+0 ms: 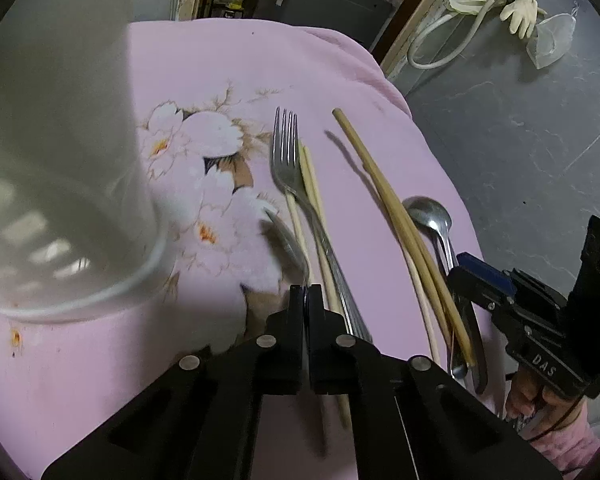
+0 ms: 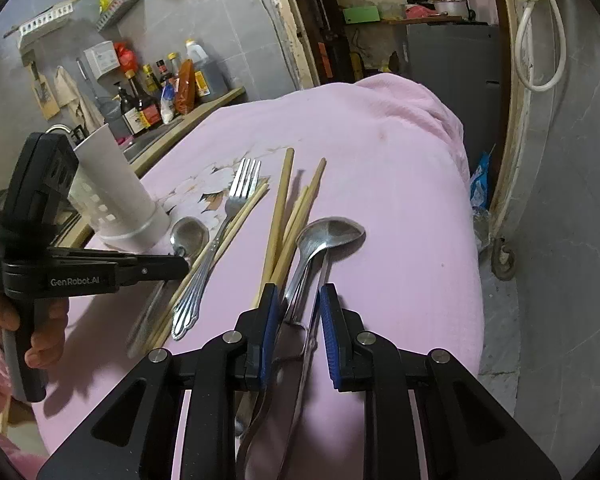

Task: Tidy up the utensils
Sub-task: 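Move the left gripper to the small metal spoon while the right gripper moves to the metal peeler, then close the left gripper on the spoon while the right gripper closes on the peeler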

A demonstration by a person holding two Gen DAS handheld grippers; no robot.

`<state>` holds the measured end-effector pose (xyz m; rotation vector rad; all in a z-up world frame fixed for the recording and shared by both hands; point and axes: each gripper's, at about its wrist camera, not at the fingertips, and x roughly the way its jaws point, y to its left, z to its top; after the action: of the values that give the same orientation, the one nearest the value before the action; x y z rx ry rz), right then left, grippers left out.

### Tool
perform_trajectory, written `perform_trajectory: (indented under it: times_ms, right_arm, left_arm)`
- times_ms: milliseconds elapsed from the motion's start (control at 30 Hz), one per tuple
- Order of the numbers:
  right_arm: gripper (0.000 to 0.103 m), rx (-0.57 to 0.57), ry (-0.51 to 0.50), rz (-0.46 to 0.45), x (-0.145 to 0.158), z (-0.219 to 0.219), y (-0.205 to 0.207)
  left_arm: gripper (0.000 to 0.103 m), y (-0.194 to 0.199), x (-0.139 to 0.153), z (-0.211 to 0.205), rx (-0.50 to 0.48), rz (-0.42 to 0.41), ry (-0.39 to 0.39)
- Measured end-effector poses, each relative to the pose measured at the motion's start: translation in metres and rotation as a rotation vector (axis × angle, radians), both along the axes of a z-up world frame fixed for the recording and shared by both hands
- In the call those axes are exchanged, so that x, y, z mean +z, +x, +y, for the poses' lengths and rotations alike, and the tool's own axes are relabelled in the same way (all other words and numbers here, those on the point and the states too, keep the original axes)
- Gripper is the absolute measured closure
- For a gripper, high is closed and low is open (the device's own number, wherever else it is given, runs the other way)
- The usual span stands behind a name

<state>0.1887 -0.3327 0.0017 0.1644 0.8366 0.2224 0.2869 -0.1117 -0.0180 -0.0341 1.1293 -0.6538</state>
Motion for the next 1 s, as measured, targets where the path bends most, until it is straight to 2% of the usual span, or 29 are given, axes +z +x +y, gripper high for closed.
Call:
perform_trajectory:
  times_ms: [100, 300, 467, 767, 1000]
  right_arm:
    - [0.085, -0.001, 0.005, -0.001, 0.001, -0.001, 0.0]
    - [0.085, -0.037, -0.053, -0.043, 0.008, -0.003, -0.005]
    - [0.085, -0.033, -0.08, 0.0, 0.001, -0.001, 0.001]
    - [0.084, 0.019, -0.16, 0.013, -0.002, 0.02, 0.011]
    - [0.084, 0.034, -0.145, 0.036, 0.001, 0.021, 0.005]
  left_arm:
    - [0.102, -0.007, 0.001, 0.004, -0.006, 0.004, -0.013]
    - [0.103, -0.019, 0.003, 0.011, -0.008, -0.011, -0.019]
    - [0.103, -0.022, 0.003, 0.015, -0.007, -0.013, -0.027]
    - [0.103, -0.021, 0.003, 0.016, -0.006, -0.006, -0.047]
    - [0.102, -0.021, 0.003, 0.018, -0.008, -0.001, -0.056]
